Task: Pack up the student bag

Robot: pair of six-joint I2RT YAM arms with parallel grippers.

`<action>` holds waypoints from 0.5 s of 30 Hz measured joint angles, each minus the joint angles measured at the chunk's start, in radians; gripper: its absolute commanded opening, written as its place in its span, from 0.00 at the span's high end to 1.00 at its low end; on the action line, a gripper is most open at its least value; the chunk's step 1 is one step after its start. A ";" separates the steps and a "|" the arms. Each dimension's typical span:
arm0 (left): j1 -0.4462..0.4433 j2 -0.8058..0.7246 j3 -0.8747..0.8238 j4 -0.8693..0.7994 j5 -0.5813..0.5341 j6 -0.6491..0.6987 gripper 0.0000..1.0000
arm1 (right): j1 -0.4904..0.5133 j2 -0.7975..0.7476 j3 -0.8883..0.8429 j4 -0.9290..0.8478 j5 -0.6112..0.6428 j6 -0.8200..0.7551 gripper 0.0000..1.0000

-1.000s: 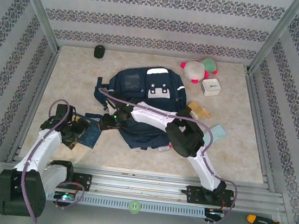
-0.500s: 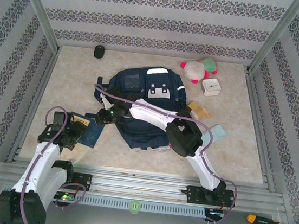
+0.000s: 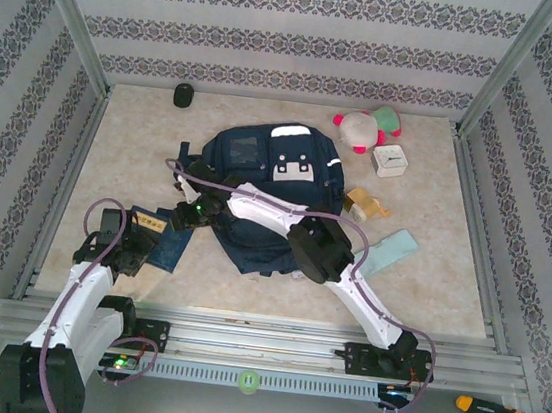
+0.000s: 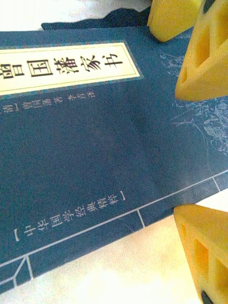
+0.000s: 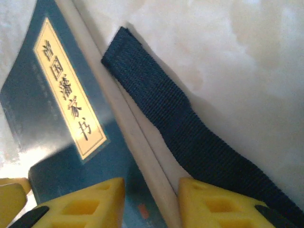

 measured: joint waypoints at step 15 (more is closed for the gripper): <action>0.003 0.075 0.021 0.112 0.064 0.042 0.32 | -0.016 0.000 0.014 -0.078 0.005 0.001 0.79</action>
